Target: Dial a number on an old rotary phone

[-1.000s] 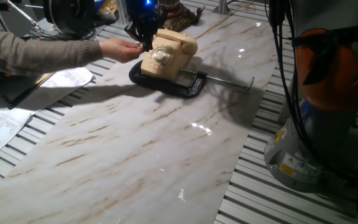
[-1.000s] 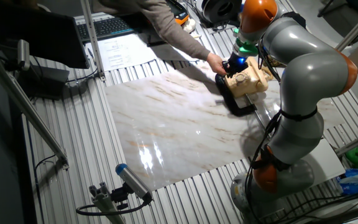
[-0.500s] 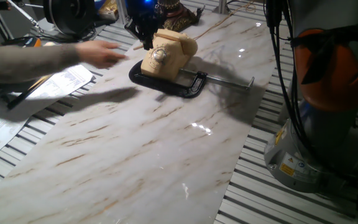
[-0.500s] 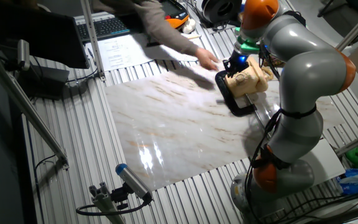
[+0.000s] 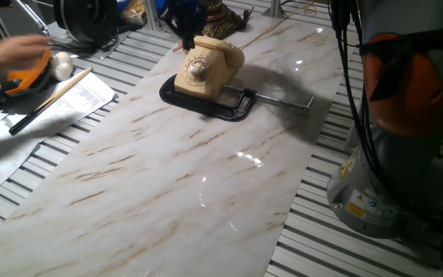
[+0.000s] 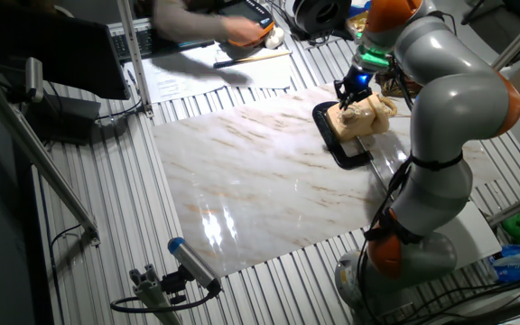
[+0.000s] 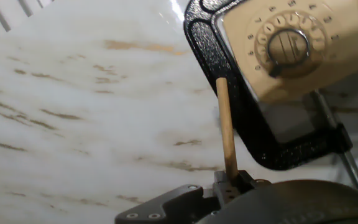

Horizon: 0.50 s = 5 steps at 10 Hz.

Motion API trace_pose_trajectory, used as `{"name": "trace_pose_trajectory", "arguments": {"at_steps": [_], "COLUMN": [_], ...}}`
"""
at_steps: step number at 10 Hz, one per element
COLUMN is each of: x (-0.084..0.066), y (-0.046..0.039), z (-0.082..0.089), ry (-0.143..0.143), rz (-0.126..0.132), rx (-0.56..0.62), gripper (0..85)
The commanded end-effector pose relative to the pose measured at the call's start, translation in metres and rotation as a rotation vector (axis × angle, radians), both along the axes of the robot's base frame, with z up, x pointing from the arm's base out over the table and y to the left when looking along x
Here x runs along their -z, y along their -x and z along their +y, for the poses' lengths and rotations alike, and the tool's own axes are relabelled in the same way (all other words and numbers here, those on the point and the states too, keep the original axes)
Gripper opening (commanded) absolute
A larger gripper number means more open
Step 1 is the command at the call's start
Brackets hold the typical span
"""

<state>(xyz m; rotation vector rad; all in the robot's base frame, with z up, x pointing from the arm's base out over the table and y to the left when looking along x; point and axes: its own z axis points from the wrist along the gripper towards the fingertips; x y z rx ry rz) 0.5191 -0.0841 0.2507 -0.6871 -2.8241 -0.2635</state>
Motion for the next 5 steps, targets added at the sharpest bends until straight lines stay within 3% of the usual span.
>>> {"name": "trace_pose_trajectory", "arguments": {"at_steps": [1,4,5], "x": [-0.001,-0.006,-0.01], "y": [0.0006,-0.0035,-0.0053], "z": [0.0,-0.014,-0.021], "ry": [-0.005,0.012,0.005], "rz": [-0.001,0.037,0.068], "rx": [0.08,0.3,0.364], "gripper": [0.0,0.0,0.0]}}
